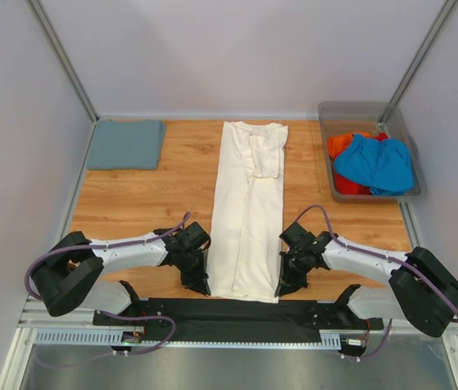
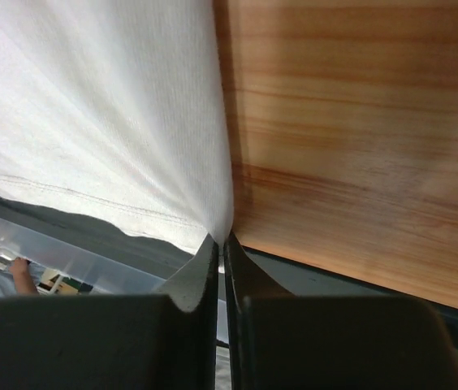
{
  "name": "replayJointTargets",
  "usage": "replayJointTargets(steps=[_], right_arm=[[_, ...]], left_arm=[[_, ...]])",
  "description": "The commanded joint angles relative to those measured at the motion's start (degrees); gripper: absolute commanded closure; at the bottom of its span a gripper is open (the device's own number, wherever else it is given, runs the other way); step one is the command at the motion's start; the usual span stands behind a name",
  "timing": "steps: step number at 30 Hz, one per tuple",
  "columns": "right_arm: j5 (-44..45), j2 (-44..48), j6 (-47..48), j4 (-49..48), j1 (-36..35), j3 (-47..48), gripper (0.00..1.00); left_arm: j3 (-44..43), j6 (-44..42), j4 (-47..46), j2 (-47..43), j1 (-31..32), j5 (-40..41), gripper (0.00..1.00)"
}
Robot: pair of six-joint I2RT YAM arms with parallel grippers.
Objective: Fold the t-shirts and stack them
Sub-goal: Fold the tshirt
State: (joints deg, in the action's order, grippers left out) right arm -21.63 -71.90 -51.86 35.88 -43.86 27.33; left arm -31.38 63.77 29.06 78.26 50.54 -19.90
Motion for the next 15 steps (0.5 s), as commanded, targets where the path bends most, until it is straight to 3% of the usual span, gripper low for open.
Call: replayJointTargets(steps=[1, 7, 15], right_arm=[[1.0, 1.4, -1.8, 0.9, -0.4, -1.8, 1.0], [4.1, 11.2, -3.8, 5.1, 0.2, -4.0, 1.0], [1.6, 10.4, -2.4, 2.9, 0.2, -5.3, 1.0]], left_arm=[[2.1, 0.4, 2.4, -0.9, 0.3, 4.4, 1.0], [5.7, 0.8, 3.0, -8.0, 0.3, 5.6, 1.0], [7.6, 1.6, 0.1, -12.7, 0.3, 2.7, 1.0]])
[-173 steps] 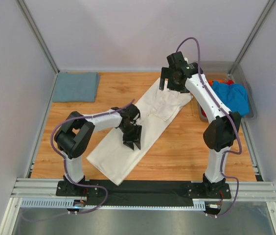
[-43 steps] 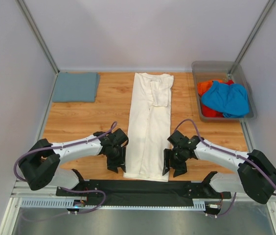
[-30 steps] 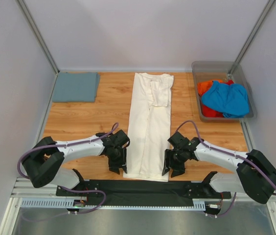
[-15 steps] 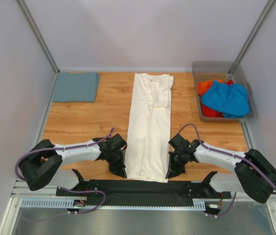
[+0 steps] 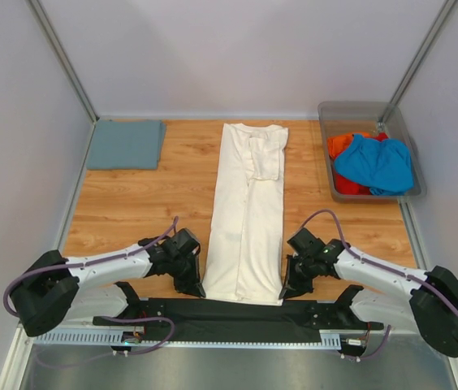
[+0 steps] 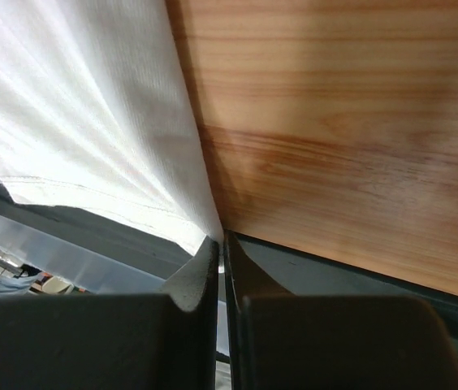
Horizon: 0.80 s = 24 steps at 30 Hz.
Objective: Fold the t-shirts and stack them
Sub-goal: Fold the tshirt
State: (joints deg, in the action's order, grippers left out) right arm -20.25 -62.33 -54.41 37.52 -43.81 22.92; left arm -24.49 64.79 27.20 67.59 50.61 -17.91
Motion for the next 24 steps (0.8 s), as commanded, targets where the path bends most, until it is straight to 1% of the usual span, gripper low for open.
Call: replayJointTargets(steps=[1, 4, 5, 6, 7, 8, 9, 10, 11, 12, 13, 14, 15, 16, 17, 18, 19, 20, 22, 23, 24], right_arm=[[0.0, 1.3, 0.4, 1.2, 0.0, -0.8, 1.0], [0.2, 4.8, 0.9, 3.1, 0.3, 1.2, 1.0], [2.1, 5.2, 1.2, 4.5, 0.6, 3.3, 1.0], [2.8, 5.4, 2.0, 6.4, 1.3, 4.4, 1.0], [2.9, 5.0, 3.2, 7.1, 4.6, 5.5, 1.0], [2.8, 3.2, 6.7, 7.8, 6.9, 7.1, 1.0], [2.7, 1.7, 8.6, 8.4, 9.2, 10.2, 1.0], [2.2, -0.1, 10.4, 8.6, 13.9, 12.3, 1.0], [1.3, -4.2, 12.6, 8.9, 16.0, 14.4, 1.0], [0.9, -6.5, 15.8, 9.1, 18.0, 16.5, 1.0], [0.7, -11.5, 17.5, 9.5, 21.6, 21.9, 1.0], [0.0, -14.1, 18.8, 9.8, 23.3, 24.3, 1.0], [0.0, -16.9, 21.2, 10.5, 24.9, 27.4, 1.0], [0.1, -22.4, 22.1, 10.9, 27.0, 33.1, 1.0], [0.3, -25.2, 23.1, 11.5, 28.0, 36.6, 1.0], [0.3, -27.7, 24.4, 12.5, 28.7, 39.5, 1.0], [0.0, -32.3, 24.8, 12.8, 30.0, 42.1, 1.0], [-1.1, -34.6, 25.1, 13.5, 30.5, 47.5, 1.0], [-1.7, -40.9, 26.2, 14.8, 31.9, 52.7, 1.0], [-1.8, -42.7, 26.5, 15.6, 32.2, 57.0, 1.0], [-1.9, -44.3, 26.6, 16.7, 32.5, 59.2, 1.0]], left_arm=[[0.7, 0.9, 1.8, -2.5, 0.3, 0.5, 1.0], [-2.6, 0.6, 3.1, -5.0, 0.3, 1.2, 1.0], [-4.1, 0.5, 4.0, -5.7, 0.3, 2.1, 1.0], [-8.0, 0.0, 6.2, -5.6, 0.0, 4.0, 1.0], [-10.3, -1.7, 7.3, -5.3, -0.4, 5.0, 1.0], [-12.6, -2.7, 9.3, -3.4, -1.4, 5.3, 1.0], [-17.0, -3.9, 10.0, -2.1, -4.5, 5.2, 1.0], [-19.0, -6.0, 10.6, -0.6, -6.3, 4.8, 1.0], [-21.0, -7.1, 10.7, 2.5, -8.4, 4.4, 1.0], [-24.8, -8.4, 10.7, 4.4, -11.9, 3.2, 1.0], [-26.9, -11.1, 10.9, 6.4, -13.8, 2.8, 1.0], [-29.3, -12.4, 11.3, 10.8, -15.3, 2.4, 1.0], [-34.3, -13.7, 11.6, 13.3, -16.6, 1.2, 1.0], [-36.9, -16.0, 11.6, 15.7, -19.0, 0.6, 1.0], [-39.6, -17.1, 12.2, 20.9, -20.0, 0.2, 1.0], [-44.7, -18.1, 12.5, 23.3, -21.0, -0.5, 1.0], [-47.2, -19.6, 13.1, 25.7, -22.5, -0.6, 1.0], [-51.7, -20.2, 14.0, 30.3, -23.4, -1.7, 1.0], [-55.3, -21.5, 14.1, 34.3, -25.4, -3.6, 1.0], [-58.3, -21.8, 14.3, 37.7, -25.9, -4.2, 1.0], [-59.8, -22.2, 14.4, 39.2, -26.3, -5.4, 1.0]])
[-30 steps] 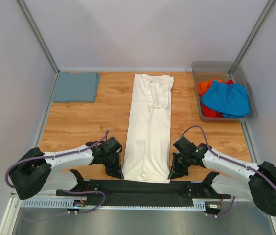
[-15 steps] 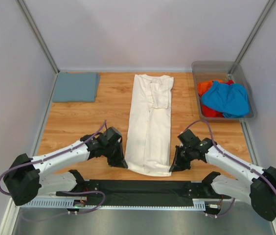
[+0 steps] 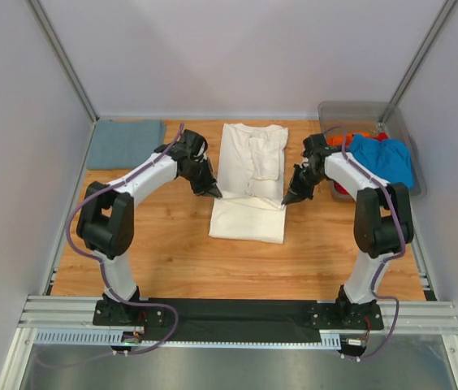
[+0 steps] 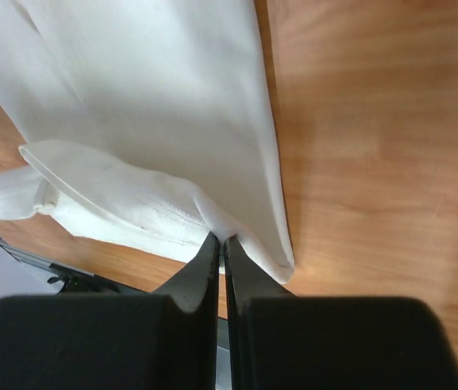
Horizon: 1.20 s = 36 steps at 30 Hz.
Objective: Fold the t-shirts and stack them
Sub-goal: Fold the tshirt
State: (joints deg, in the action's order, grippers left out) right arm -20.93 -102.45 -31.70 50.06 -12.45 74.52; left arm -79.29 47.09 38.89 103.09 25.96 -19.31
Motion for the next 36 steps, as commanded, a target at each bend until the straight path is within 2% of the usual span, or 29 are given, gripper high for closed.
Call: replayJointTargets(steps=[1, 9, 13, 25, 32, 33, 34, 35, 36], right_arm=[[-1.4, -6.5, 3.9, 4.5, 1.6, 9.2, 1.0], [-3.9, -15.0, 3.5, 7.4, 2.2, 23.0, 1.0], [-5.2, -17.7, 3.3, 7.4, 3.0, 25.0, 1.0], [-5.9, -20.5, 4.0, 6.9, 5.2, 26.1, 1.0], [-5.6, -24.9, 4.5, 8.1, 5.9, 31.8, 0.98], [-5.5, -25.9, 4.6, 8.2, 6.0, 33.7, 0.96], [-4.0, -26.6, 4.6, 8.5, 6.1, 34.9, 0.84], [-3.1, -28.5, 5.9, 9.6, 6.3, 36.8, 0.8], [-1.8, -29.7, 6.9, 11.7, 6.6, 42.9, 0.79]], left_arm=[[-6.2, -4.7, 2.7, 5.1, -2.0, -4.4, 1.0], [-14.9, -4.1, 1.8, 14.1, -4.3, -8.0, 1.0], [-18.1, -3.9, 2.8, 17.0, -4.4, -8.2, 1.0], [-18.3, -2.6, 1.4, 19.5, -5.1, -8.6, 1.0], [-19.9, -2.6, -0.4, 21.3, -5.4, -8.0, 1.0], [-20.9, -3.0, -0.1, 22.2, -5.4, -7.8, 0.97], [-23.1, -3.4, 1.0, 22.6, -5.4, -5.7, 0.81], [-24.2, -5.8, 1.8, 22.5, -5.5, -3.1, 0.75], [-25.3, -7.3, 2.4, 21.4, -5.3, -0.3, 0.66]])
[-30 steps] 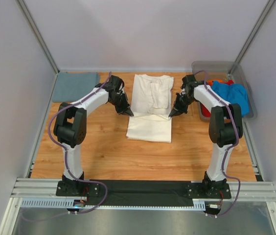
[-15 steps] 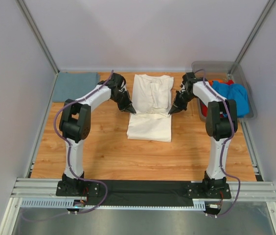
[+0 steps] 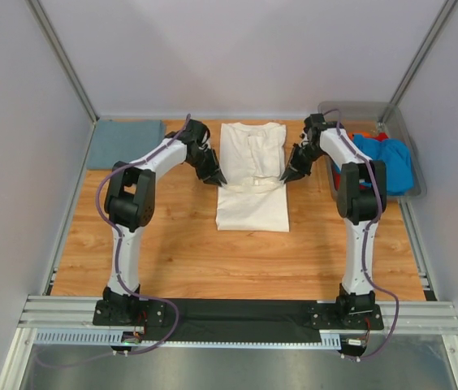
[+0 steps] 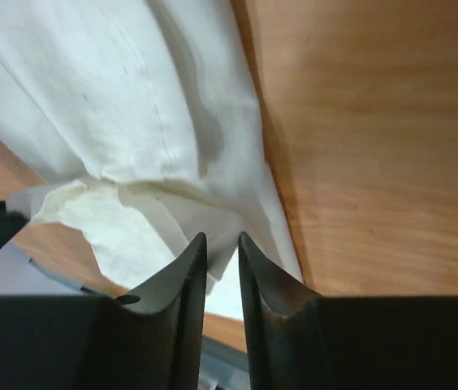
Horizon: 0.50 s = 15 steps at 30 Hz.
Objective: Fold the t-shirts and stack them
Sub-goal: Fold the tshirt
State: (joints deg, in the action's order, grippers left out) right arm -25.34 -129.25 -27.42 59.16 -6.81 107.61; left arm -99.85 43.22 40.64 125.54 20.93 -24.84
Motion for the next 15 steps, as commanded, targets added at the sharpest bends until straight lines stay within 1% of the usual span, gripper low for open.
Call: replayJointTargets(steps=[1, 2, 3, 4, 6, 7, 8, 9, 10, 11, 12, 13, 15], right_arm=[[7.1, -4.4, 3.7, 5.6, 1.2, 14.5, 0.75], [9.4, -5.7, 6.2, 12.0, 1.3, 18.1, 0.71], [11.2, -5.2, 7.1, 13.6, 1.1, 20.9, 0.66], [12.9, -4.1, 7.7, 14.1, 1.0, 20.3, 0.57], [13.0, 1.9, 7.7, 11.8, 0.0, 15.4, 0.51], [11.3, 4.2, 7.6, 9.9, -0.7, 8.6, 0.48], [10.1, 8.4, 7.1, 5.9, -1.6, 4.7, 0.47], [9.7, 10.1, 6.0, 4.2, -3.8, 1.7, 0.47], [10.0, 11.8, 5.5, 2.5, -5.0, -1.0, 0.47], [10.3, 14.3, 5.0, -0.5, -6.3, -5.7, 0.47], [10.1, 15.2, 4.0, -2.2, -8.5, -7.5, 0.47], [10.1, 16.0, 3.7, -5.1, -9.4, -9.2, 0.49], [10.4, 16.5, 3.3, -7.3, -10.8, -11.9, 0.52]], left_arm=[[-7.0, -4.5, 2.7, -2.0, -0.3, 7.7, 0.62], [-8.2, -7.2, 3.7, -2.7, -0.4, 11.3, 0.59], [-9.4, -8.8, 5.0, -4.7, -0.2, 13.0, 0.5], [-10.1, -10.0, 6.5, -5.9, -0.1, 14.8, 0.5], [-8.8, -11.9, 6.6, -9.2, 0.3, 14.7, 0.5], [-5.7, -11.9, 5.9, -10.4, 0.6, 13.7, 0.51], [-3.6, -11.3, 4.9, -11.5, 1.0, 10.6, 0.53], [-1.3, -10.9, 3.6, -13.5, 1.5, 9.0, 0.61], [3.2, -10.4, 1.0, -14.6, 2.7, 7.7, 0.65], [5.6, -9.8, -0.7, -15.6, 3.5, 6.5, 0.68], [7.7, -9.6, -3.9, -17.2, 4.2, 6.0, 0.75], [11.0, -9.2, -5.2, -17.4, 4.7, 4.4, 0.77], [12.8, -8.6, -7.1, -16.9, 6.1, 1.8, 0.79]])
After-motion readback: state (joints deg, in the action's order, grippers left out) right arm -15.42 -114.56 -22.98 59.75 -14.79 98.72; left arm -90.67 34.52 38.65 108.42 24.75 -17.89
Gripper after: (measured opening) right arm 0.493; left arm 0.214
